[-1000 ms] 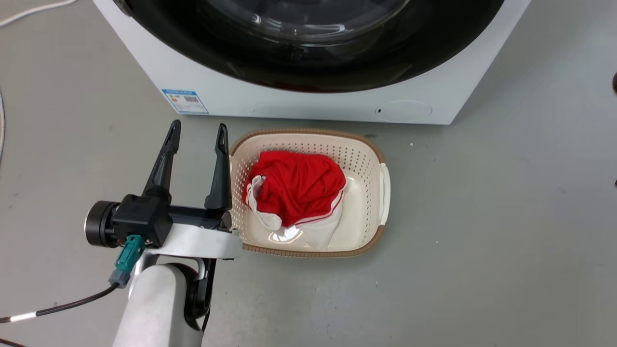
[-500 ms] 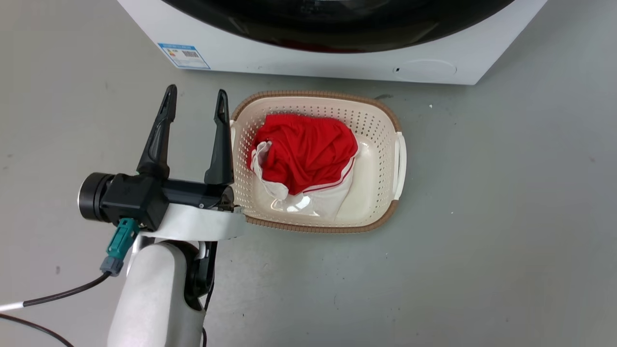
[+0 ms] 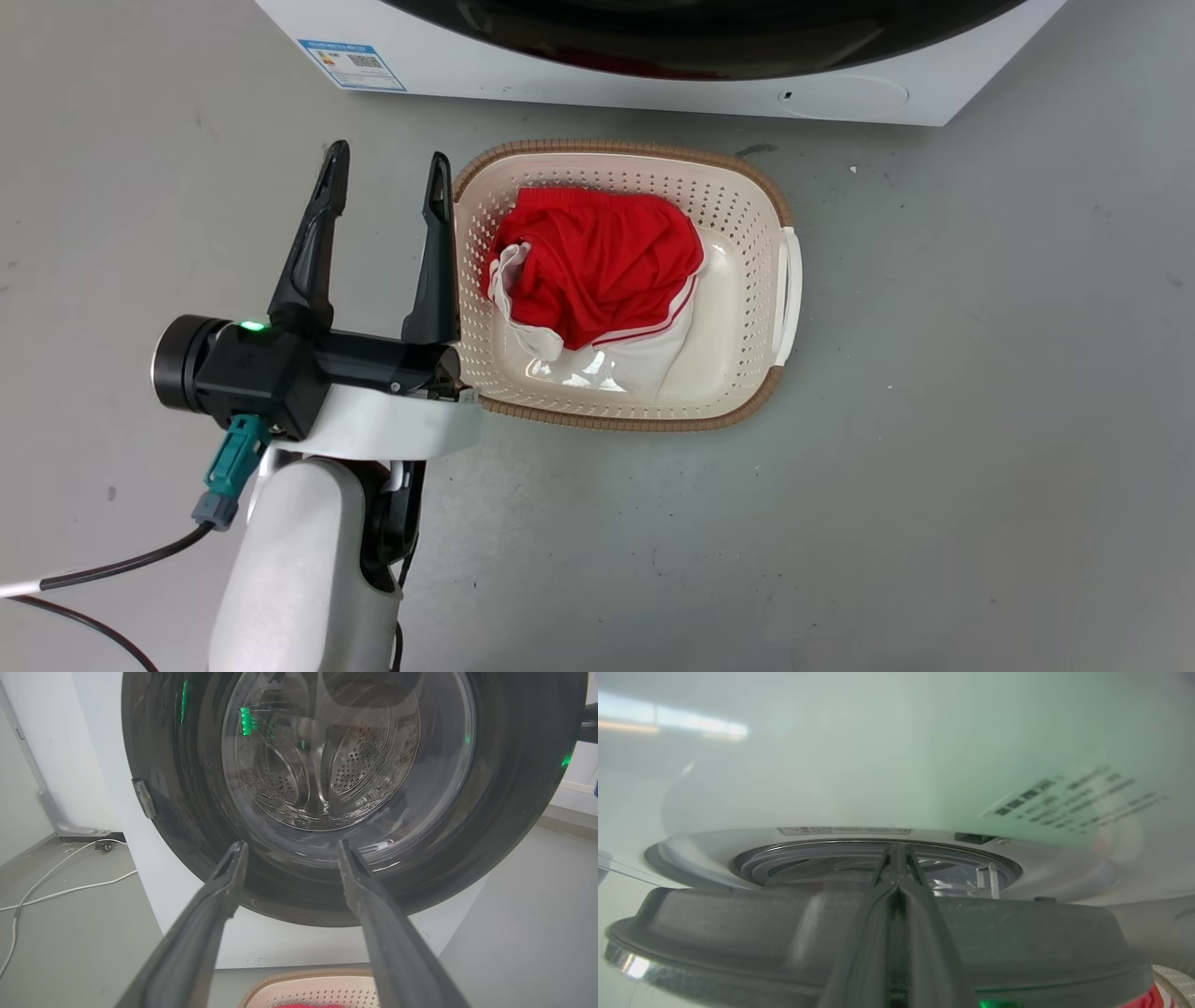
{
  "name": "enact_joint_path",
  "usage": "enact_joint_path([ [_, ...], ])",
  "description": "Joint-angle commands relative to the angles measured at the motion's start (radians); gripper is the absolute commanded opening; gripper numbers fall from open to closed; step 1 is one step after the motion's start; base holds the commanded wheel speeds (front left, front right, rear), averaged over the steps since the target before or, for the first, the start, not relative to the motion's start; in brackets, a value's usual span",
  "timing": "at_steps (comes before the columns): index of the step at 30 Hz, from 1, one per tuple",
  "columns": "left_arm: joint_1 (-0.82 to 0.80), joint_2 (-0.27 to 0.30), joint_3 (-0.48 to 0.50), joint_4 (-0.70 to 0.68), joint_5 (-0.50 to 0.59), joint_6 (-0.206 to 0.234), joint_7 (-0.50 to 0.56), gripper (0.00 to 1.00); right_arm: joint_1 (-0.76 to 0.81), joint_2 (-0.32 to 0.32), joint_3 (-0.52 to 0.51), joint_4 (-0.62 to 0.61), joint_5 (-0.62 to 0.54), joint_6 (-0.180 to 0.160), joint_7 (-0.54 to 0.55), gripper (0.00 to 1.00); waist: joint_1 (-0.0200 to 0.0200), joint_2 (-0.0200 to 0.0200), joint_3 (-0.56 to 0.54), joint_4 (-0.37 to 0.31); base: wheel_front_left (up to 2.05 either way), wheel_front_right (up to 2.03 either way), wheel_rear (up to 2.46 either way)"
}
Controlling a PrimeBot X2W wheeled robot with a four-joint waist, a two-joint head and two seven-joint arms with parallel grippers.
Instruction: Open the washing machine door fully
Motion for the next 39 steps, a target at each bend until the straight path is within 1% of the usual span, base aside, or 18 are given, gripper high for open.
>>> enact_joint_path([
  [1, -0.020, -0.001, 0.001, 0.001, 0.003, 0.003, -0.003, 1.00, 0.015, 0.021, 0.012, -0.021, 0.010, 0.000, 0.033, 0.00, -0.0002, 0.0000, 0.000, -0.001, 0.00, 0.00, 0.00],
  [11, -0.006, -0.001, -0.002, 0.015, 0.001, -0.003, -0.003, 1.00, 0.118, 0.004, 0.016, -0.088, 0.113, 0.001, 0.218, 0.00, -0.0002, 0.0000, -0.036, -0.016, 0.00, 0.00, 0.00],
  [13, -0.001, -0.001, -0.003, 0.022, 0.003, -0.002, -0.003, 1.00, 0.139, -0.006, 0.018, -0.097, 0.131, 0.001, 0.237, 0.00, -0.0002, 0.0000, -0.049, -0.020, 0.00, 0.00, 0.00],
  [18, 0.015, -0.001, -0.008, 0.036, 0.005, -0.002, -0.003, 1.00, 0.219, 0.002, 0.031, -0.134, 0.175, 0.001, 0.279, 0.00, -0.0002, 0.0000, -0.094, -0.030, 0.00, 0.00, 0.00],
  [28, 0.073, -0.001, -0.014, 0.073, 0.017, -0.011, -0.003, 1.00, 0.407, 0.028, 0.071, -0.241, 0.241, 0.001, 0.326, 0.00, -0.0002, 0.0000, -0.210, -0.056, 0.00, 0.00, 0.00],
  [39, 0.134, -0.001, -0.026, 0.118, 0.019, -0.009, -0.003, 1.00, 0.614, 0.085, 0.109, -0.367, 0.293, 0.001, 0.303, 0.00, -0.0002, 0.0000, -0.328, -0.086, 0.00, 0.00, 0.00],
])
